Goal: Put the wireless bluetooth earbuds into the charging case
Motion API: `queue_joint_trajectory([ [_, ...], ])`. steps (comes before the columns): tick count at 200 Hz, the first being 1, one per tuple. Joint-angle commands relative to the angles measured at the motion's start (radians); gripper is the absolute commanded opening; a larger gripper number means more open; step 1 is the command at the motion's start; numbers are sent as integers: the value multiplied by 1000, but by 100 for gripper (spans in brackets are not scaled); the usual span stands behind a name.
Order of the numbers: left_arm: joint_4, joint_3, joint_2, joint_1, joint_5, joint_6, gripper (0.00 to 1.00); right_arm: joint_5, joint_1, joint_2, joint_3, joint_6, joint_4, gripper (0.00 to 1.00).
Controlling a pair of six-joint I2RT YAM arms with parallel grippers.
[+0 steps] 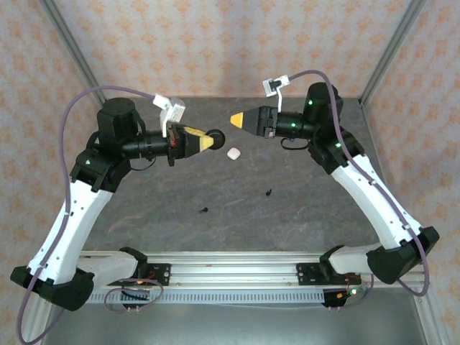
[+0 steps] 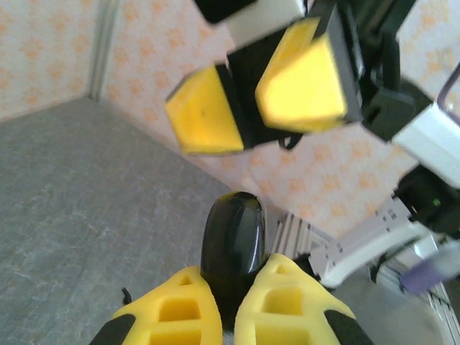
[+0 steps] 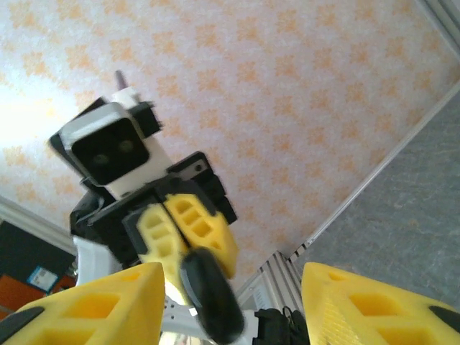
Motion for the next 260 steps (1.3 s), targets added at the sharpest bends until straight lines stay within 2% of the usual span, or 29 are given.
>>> queue_joint_trajectory([
  [1, -138, 50, 34, 10, 107, 143, 0, -48, 27, 5, 53, -119, -128, 54],
  [45, -141, 79, 83, 13, 163, 141, 0, -9, 102, 51, 104, -245, -269, 59],
  [99, -144, 93, 99, 16, 192, 157, 0, 13, 113, 73, 119, -336, -380, 58],
  [119, -145, 97, 110, 17, 205, 156, 0, 11, 112, 77, 116, -348, -397, 48],
  [145, -145, 105, 123, 16, 214, 155, 0, 14, 113, 78, 109, -350, -393, 23],
  [169, -147, 106, 126, 17, 189, 149, 0, 13, 112, 77, 101, -342, -372, 11],
  [180, -145, 104, 125, 17, 162, 141, 12, 14, 113, 72, 87, -320, -345, 9],
  [193, -131, 95, 122, 16, 127, 114, 32, 23, 112, 62, 66, -301, -306, 7],
  [214, -77, 57, 104, 26, 56, 6, 58, 57, 112, 39, 31, -286, -261, 5],
  [231, 19, -3, 85, 42, 60, -113, 64, 83, 111, 20, 10, -281, -233, 4],
  [260, 213, -118, 31, 41, 52, -233, 63, 105, 105, 4, -11, -261, -186, 3],
])
